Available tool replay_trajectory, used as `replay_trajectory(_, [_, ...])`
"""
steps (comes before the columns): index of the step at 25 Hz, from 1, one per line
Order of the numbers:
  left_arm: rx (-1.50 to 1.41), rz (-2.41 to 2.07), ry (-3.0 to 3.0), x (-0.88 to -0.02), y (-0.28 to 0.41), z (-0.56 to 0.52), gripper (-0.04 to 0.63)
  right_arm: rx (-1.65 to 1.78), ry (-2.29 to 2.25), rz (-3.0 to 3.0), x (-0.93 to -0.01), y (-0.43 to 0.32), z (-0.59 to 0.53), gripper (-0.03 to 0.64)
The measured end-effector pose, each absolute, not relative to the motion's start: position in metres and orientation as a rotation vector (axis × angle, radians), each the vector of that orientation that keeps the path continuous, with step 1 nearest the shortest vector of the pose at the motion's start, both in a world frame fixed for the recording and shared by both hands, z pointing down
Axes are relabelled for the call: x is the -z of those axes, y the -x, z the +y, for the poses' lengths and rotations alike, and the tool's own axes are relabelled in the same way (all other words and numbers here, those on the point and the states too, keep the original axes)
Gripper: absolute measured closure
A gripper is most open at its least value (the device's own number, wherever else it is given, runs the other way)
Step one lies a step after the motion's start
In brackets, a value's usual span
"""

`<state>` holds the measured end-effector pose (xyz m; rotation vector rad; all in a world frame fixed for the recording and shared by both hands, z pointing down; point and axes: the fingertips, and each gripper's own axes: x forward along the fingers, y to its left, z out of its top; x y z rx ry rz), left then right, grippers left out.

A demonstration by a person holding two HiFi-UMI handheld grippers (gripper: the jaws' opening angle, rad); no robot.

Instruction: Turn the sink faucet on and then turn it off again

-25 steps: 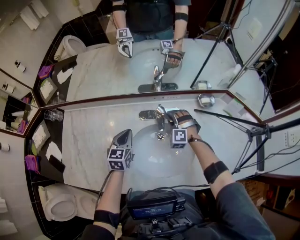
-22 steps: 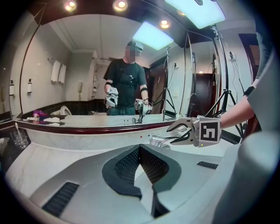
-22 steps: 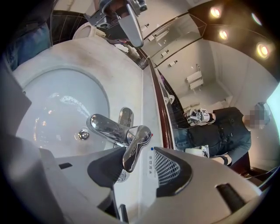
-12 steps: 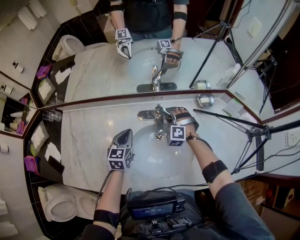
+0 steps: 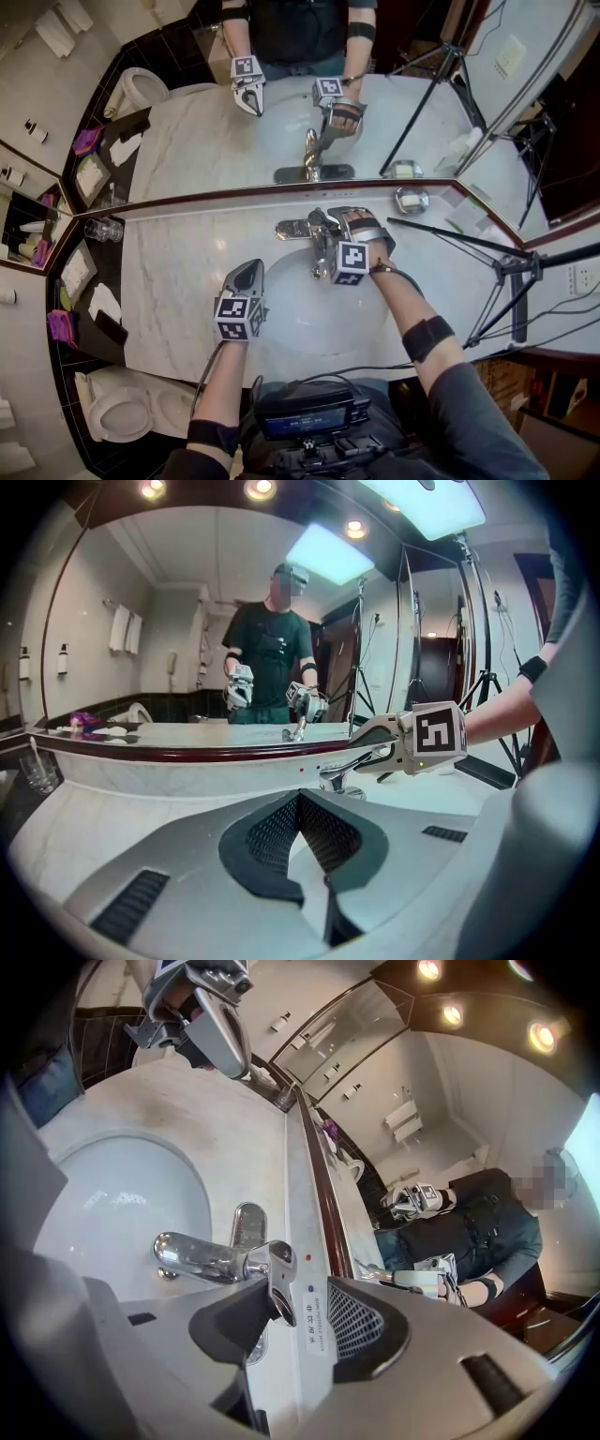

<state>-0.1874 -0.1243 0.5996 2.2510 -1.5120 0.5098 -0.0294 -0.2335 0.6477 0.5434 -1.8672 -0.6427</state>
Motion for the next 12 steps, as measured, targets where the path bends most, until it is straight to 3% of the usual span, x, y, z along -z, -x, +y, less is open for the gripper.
replay_trajectory(12, [-0.508,-1.513,-2.248,-0.5995,0.1874,-0.1233,0.594,0.593,-0.539,-1.878,-0.6465,0.0308,-0.2389,0.41])
